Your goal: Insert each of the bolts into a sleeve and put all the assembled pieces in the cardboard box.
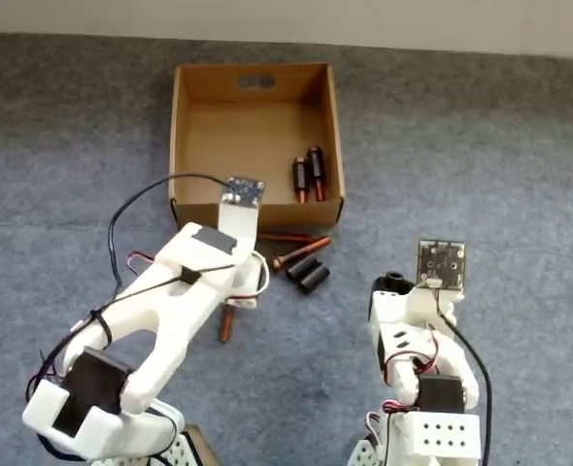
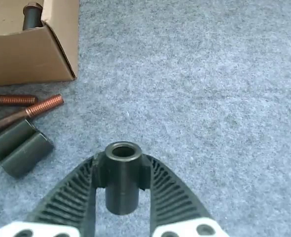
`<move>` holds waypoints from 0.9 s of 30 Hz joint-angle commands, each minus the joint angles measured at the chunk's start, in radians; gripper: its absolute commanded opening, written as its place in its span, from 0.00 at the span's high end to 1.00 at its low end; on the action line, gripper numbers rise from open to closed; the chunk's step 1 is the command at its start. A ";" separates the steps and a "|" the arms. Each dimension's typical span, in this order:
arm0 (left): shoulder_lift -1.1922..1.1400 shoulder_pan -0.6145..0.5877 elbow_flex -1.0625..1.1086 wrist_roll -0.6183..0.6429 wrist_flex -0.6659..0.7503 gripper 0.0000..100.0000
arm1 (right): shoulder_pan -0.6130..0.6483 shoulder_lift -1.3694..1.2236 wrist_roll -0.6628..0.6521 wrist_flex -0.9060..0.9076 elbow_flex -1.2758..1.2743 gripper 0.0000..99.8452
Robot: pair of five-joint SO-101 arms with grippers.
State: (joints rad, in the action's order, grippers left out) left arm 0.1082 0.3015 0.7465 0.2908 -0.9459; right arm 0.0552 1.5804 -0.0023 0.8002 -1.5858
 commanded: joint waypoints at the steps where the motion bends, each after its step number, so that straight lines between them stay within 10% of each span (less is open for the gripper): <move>1: 0.004 -0.036 -0.010 -0.017 0.012 0.99 | -0.010 0.015 0.003 -0.008 0.005 0.99; 9: 0.004 -0.039 -0.004 -0.015 0.012 0.83 | -0.010 0.015 0.003 -0.008 0.002 0.99; 27: 0.007 -0.035 0.054 -0.015 0.120 0.99 | -0.048 0.016 0.009 0.084 0.099 0.99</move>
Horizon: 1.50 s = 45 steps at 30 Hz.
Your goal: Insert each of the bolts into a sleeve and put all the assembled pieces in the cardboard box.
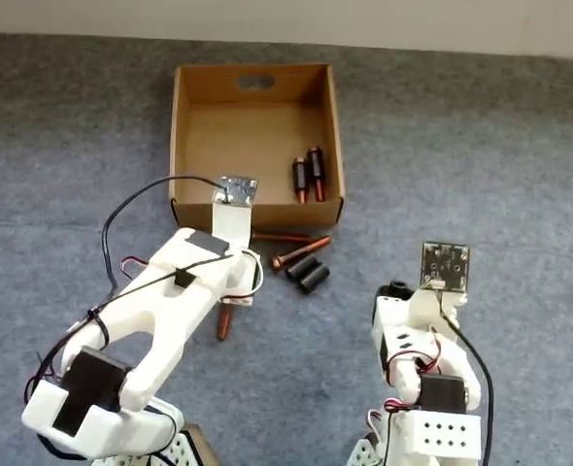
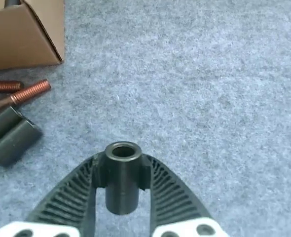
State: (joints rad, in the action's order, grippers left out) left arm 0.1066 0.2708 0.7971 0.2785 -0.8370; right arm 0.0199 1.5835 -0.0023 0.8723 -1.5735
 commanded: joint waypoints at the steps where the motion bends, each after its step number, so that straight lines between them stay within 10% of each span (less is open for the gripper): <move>1: 0.012 -0.004 0.005 -0.003 0.011 0.99 | -0.012 0.013 0.009 0.012 0.094 0.99; 17: 0.453 -0.012 -0.022 -0.009 -0.157 0.99 | 0.298 0.013 0.008 -0.117 0.259 0.99; 33: 1.239 -0.002 0.389 0.000 0.465 0.99 | 0.323 0.013 0.009 -0.375 0.104 0.99; 45: 1.277 0.035 0.392 0.000 0.551 0.99 | 0.389 0.251 0.009 -0.303 0.068 0.99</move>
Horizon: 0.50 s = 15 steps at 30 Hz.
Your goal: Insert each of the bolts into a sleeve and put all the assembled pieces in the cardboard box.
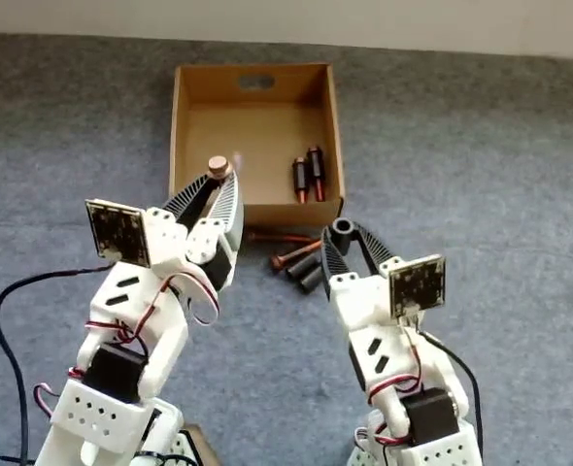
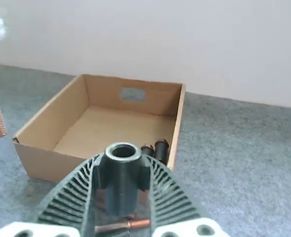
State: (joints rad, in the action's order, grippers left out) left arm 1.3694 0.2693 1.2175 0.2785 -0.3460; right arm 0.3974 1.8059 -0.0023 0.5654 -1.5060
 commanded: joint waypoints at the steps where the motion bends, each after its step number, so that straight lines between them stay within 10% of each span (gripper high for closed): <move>1: 0.015 0.058 -0.028 0.000 0.084 0.99 | 0.012 0.012 0.009 0.004 -0.002 0.99; 15: -0.048 0.272 -0.114 -0.002 0.176 0.99 | 0.010 0.005 0.008 0.004 -0.007 0.99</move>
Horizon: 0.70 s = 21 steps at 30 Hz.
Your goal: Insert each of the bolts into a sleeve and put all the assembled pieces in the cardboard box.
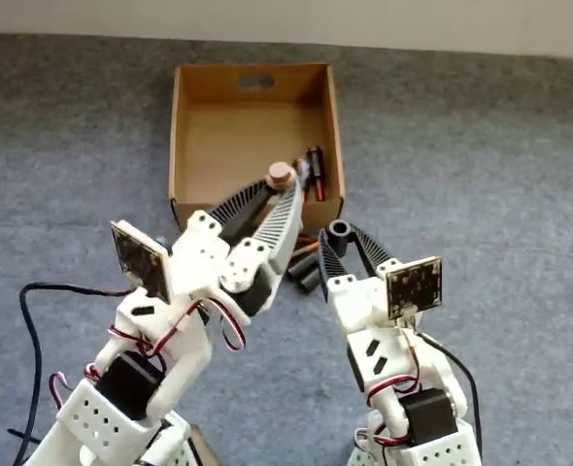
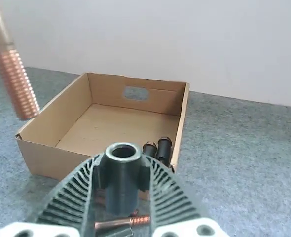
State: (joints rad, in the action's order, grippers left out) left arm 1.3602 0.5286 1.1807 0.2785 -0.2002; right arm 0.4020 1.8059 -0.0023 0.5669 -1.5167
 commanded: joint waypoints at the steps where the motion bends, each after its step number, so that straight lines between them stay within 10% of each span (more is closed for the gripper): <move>1: -0.070 0.013 -0.096 -0.002 0.041 0.99 | 0.005 0.005 0.008 0.002 0.004 0.99; 21: -0.355 0.102 -0.220 -0.002 0.084 0.99 | 0.004 0.005 0.008 0.002 0.005 0.99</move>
State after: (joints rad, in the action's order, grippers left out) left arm 1.0257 0.6299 1.0042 0.2785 -0.1419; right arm 0.4020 1.8059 -0.0023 0.5669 -1.5167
